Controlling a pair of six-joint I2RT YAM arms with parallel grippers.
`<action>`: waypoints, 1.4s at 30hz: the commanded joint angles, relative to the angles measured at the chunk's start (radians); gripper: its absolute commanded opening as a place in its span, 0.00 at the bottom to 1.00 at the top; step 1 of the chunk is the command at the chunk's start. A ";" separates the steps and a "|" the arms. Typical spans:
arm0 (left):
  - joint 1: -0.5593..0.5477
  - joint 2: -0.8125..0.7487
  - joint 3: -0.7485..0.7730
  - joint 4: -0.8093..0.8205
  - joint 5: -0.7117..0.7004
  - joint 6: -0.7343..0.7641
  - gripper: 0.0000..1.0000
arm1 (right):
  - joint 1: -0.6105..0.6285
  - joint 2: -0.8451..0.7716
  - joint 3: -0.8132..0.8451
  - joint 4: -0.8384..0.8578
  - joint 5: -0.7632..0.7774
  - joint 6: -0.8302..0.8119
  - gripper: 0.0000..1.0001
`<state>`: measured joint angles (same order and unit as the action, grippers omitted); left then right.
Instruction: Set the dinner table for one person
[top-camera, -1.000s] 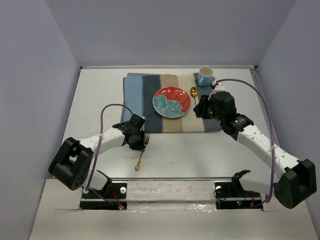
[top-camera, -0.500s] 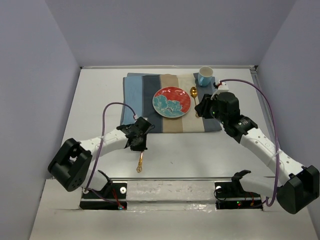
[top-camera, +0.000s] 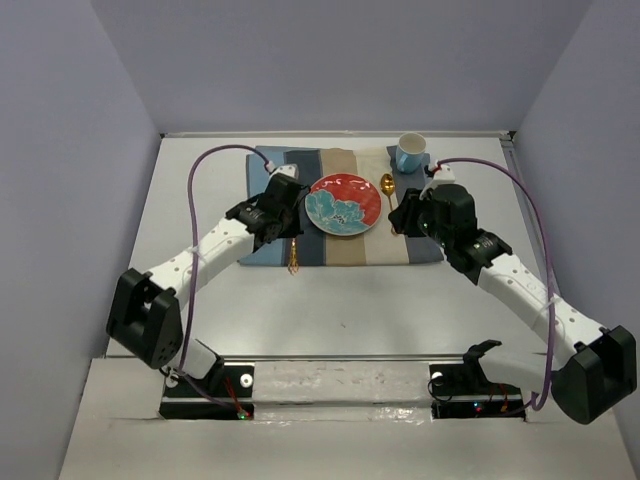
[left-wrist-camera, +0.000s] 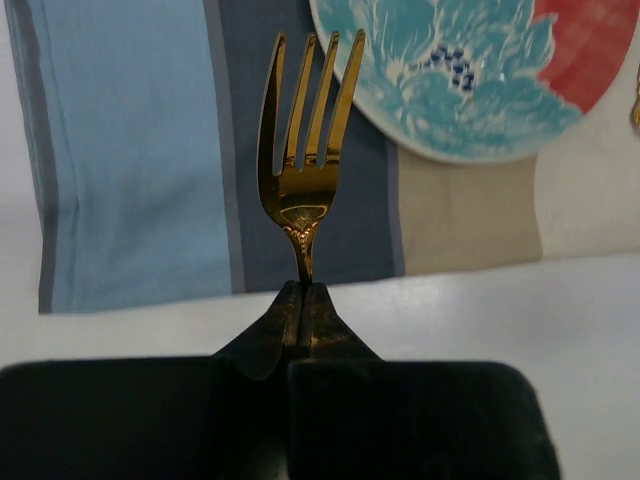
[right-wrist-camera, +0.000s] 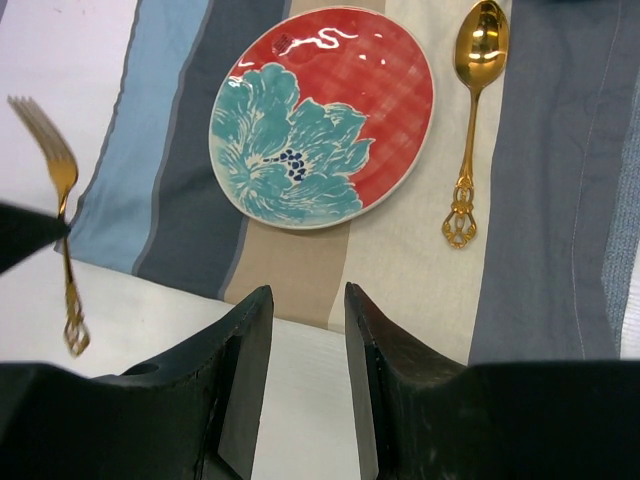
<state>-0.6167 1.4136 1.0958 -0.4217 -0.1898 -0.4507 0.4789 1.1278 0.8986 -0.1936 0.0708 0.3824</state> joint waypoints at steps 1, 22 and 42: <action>0.054 0.132 0.113 0.125 -0.025 0.069 0.00 | -0.002 0.001 -0.013 0.069 0.006 0.000 0.41; 0.258 0.585 0.477 0.156 0.087 0.176 0.00 | -0.002 0.032 -0.024 0.089 -0.011 0.001 0.40; 0.275 0.601 0.440 0.224 0.075 0.179 0.54 | -0.002 0.059 -0.021 0.094 -0.023 0.000 0.40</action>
<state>-0.3454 2.0560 1.5417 -0.2424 -0.1154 -0.2741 0.4789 1.1912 0.8818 -0.1490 0.0483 0.3859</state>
